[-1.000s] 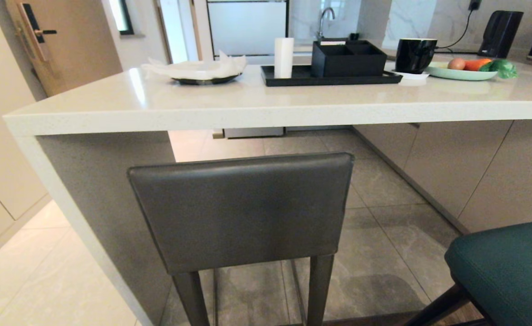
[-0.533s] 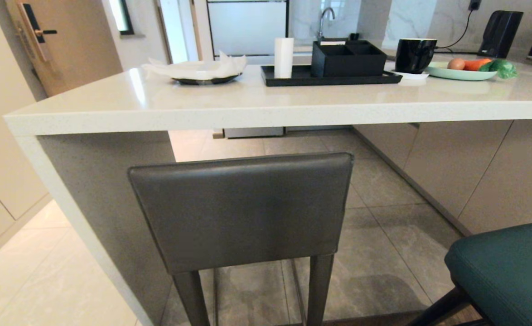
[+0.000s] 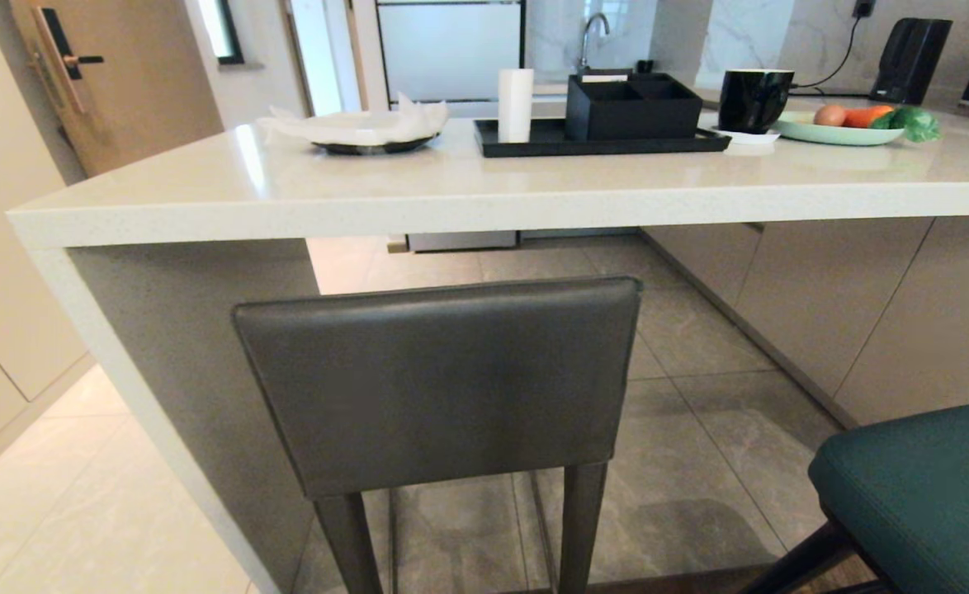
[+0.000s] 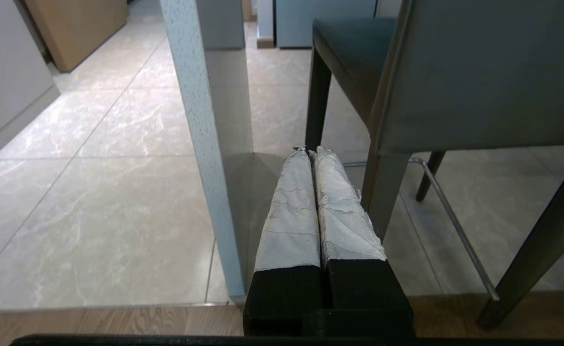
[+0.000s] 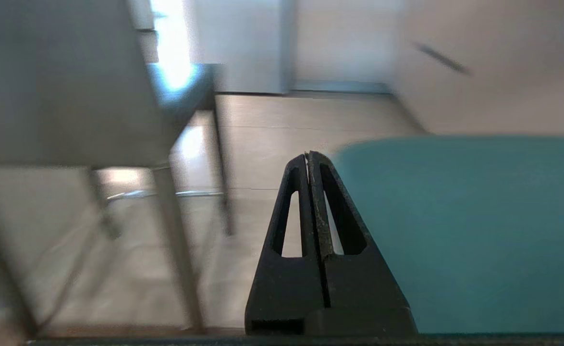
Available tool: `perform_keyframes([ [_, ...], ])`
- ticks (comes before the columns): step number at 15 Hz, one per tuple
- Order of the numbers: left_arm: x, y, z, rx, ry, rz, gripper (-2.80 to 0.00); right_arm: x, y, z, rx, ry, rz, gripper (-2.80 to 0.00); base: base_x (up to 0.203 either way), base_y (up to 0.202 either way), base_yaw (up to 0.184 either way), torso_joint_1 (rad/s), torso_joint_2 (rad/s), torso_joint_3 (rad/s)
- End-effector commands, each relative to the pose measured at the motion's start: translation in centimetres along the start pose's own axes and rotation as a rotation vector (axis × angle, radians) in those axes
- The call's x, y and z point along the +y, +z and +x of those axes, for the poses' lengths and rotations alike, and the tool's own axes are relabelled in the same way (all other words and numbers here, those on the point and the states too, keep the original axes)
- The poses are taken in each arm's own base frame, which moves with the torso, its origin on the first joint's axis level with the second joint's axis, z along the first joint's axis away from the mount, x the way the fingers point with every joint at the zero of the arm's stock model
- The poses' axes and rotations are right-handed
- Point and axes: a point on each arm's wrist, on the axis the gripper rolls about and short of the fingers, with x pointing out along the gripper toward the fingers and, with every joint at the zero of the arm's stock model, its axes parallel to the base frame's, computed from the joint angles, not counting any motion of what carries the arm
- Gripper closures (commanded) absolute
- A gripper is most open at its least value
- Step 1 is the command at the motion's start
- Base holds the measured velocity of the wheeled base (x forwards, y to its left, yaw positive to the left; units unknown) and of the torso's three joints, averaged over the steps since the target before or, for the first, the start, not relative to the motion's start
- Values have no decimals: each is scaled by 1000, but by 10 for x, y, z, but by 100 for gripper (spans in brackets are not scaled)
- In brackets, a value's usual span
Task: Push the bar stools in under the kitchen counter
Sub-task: Push the blue chair back under the dining table
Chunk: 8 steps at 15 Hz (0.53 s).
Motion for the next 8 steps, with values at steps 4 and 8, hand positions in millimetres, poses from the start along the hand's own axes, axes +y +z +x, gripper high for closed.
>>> perform_keyframes([
  [4,0,-3,0,27,5,1,0,0,0,0,0,23,6,0,0,0,0,0,0,0],
  [8,0,-3,0,26,5,-3,0,-2,-6,0,62,-85,60,0,0,0,0,0,0,0],
])
